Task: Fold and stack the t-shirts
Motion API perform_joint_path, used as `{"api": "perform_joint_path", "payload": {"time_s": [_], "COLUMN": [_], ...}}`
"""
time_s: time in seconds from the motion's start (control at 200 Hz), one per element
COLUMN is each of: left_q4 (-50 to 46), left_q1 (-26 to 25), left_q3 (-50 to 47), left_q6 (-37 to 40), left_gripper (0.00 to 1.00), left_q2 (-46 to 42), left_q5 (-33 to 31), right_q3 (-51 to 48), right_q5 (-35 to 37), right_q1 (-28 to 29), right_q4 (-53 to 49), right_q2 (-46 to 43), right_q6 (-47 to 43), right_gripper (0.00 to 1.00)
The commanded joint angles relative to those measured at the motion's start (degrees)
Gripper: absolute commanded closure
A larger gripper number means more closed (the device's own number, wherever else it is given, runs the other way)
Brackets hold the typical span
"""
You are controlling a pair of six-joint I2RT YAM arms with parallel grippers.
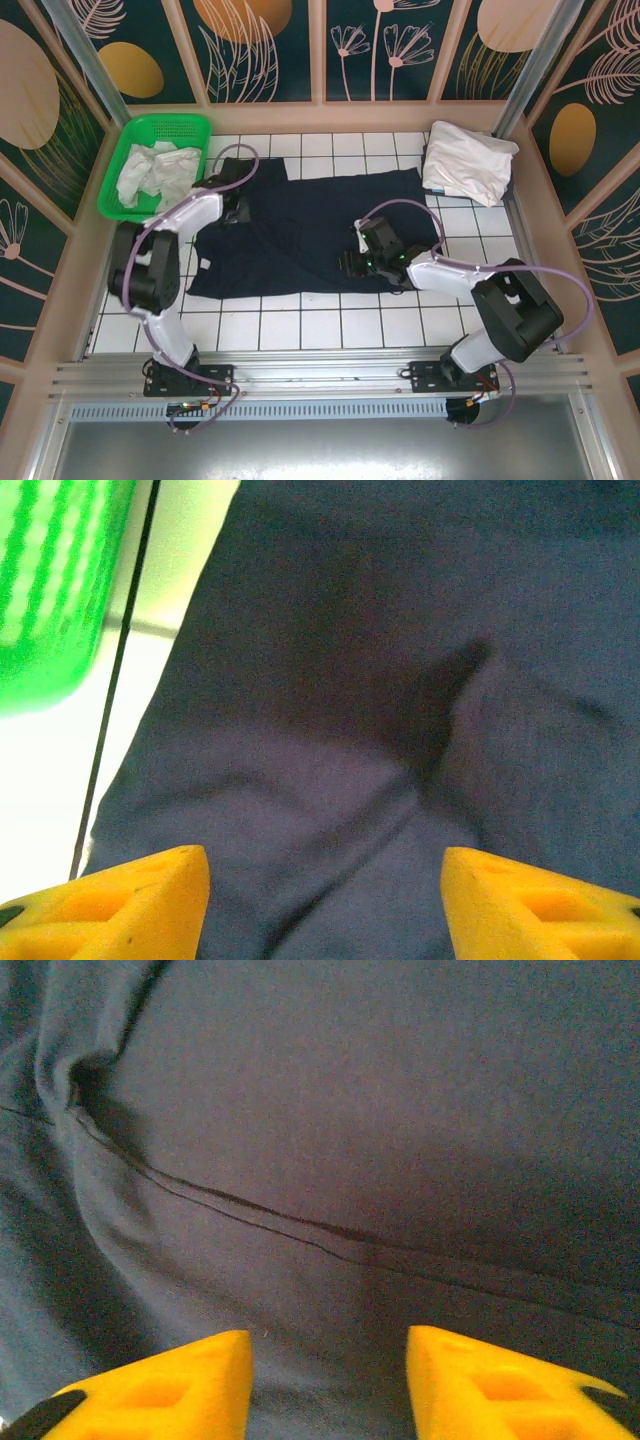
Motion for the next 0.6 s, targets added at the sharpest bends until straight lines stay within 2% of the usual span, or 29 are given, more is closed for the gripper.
{"api": "perform_joint_path", "payload": {"time_s": [0.0,0.115,0.19,0.225,0.275,0.425,0.595], "left_q4": [4.1,8.8,11.0,11.0,10.3,5.2,4.6], "left_q1": [-0.7,-1.5,-1.6,-1.7,-1.6,-0.9,0.4], "left_q3": [-10.3,-23.2,-29.4,-31.3,-33.0,-33.4,-34.4], "left_q6": [-5.6,-10.3,-12.3,-13.1,-13.9,-15.8,-16.4], "left_gripper": [0.37,0.38,0.38,0.39,0.39,0.40,0.42], "left_q2": [-12.5,-19.1,-20.3,-20.1,-19.4,-14.9,-11.5], "left_q5": [7.6,14.2,15.7,15.2,13.6,6.0,3.2], "right_q3": [-1.1,-4.1,-5.8,-6.5,-7.3,-7.1,-6.2], "right_q5": [2.8,4.2,2.8,2.4,1.3,-0.8,-1.7], "right_q1": [-0.4,-2.4,-6.0,-6.6,-10.5,-17.7,-23.3], "right_q4": [-3.3,-5.4,-5.8,-5.9,-5.5,-6.1,-7.5], "right_q2": [-2.4,-3.5,-3.9,-4.0,-4.0,-1.7,0.4], "right_q6": [4.9,10.7,13.4,14.3,15.0,15.7,15.9], "right_gripper": [0.51,0.49,0.49,0.49,0.49,0.51,0.54]}}
